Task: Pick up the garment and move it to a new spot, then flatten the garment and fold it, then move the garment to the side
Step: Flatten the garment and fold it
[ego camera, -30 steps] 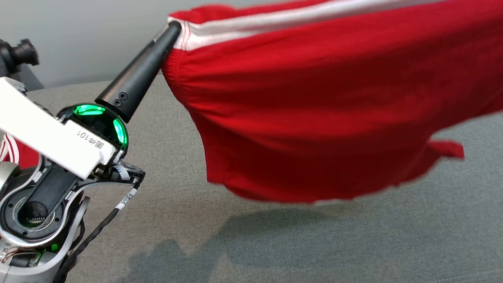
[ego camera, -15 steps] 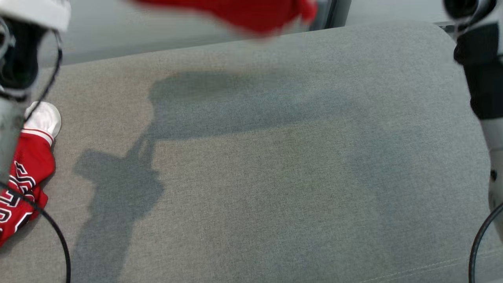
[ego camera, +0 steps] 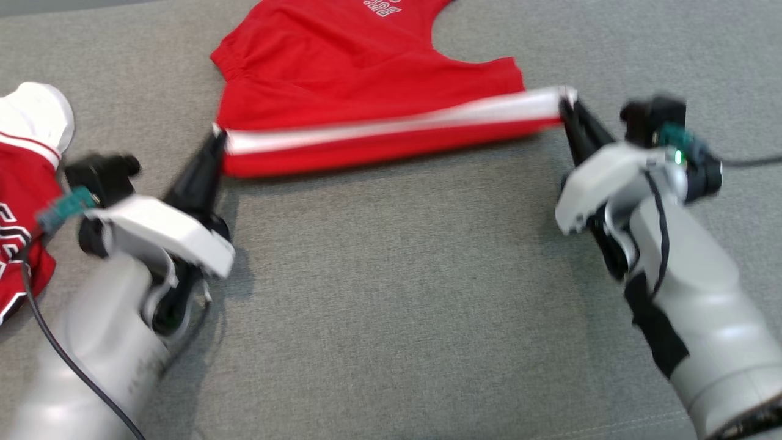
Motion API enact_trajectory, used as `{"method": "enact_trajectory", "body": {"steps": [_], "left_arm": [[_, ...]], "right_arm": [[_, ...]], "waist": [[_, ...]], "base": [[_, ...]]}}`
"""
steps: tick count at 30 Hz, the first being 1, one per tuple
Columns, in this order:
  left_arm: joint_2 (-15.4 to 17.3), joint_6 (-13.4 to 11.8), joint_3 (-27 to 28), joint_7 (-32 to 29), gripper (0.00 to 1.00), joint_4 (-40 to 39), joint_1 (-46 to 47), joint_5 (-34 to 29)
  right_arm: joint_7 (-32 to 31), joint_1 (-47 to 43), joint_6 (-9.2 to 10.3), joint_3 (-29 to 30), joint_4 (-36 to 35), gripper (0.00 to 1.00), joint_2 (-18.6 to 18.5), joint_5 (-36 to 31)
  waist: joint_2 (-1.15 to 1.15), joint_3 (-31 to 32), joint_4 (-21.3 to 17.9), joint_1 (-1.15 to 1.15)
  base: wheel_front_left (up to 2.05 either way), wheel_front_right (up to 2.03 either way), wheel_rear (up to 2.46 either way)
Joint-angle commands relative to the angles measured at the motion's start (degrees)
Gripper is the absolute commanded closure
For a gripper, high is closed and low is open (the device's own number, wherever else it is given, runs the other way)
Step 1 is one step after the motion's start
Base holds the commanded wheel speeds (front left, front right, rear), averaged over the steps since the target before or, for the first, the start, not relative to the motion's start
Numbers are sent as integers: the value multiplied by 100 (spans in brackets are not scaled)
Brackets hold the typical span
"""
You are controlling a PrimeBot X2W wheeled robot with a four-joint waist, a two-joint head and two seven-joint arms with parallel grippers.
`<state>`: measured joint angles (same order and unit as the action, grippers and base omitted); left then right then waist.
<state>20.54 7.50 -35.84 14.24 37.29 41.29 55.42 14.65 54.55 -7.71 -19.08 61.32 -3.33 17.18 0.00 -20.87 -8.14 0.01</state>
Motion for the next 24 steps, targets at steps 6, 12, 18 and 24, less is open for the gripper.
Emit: {"method": "enact_trajectory", "body": {"steps": [6, 12, 18, 24], "left_arm": [[130, -2, 571, 74, 100, -893, -1075, -841], [182, -2, 594, 75, 100, -1527, -2061, -1518], [233, -2, 1, 75, 100, -1257, -2425, -1326], [338, -1, -373, 75, 100, -880, -2435, -1131]], "right_arm": [[34, -1327, 22, 376, -783, 100, -218, -58], [34, -2629, 22, 730, -1827, 100, -319, -362], [34, -3547, 22, 886, -2258, 100, -209, -705], [35, -4034, 22, 929, -2450, 100, -97, -810]], "waist": [[0, 238, 216, 0], [0, 598, 316, 0], [0, 875, 281, 0], [0, 967, 229, 0]], "base": [[0, 0, 0], [0, 0, 0], [0, 0, 0], [0, 0, 0]]}}
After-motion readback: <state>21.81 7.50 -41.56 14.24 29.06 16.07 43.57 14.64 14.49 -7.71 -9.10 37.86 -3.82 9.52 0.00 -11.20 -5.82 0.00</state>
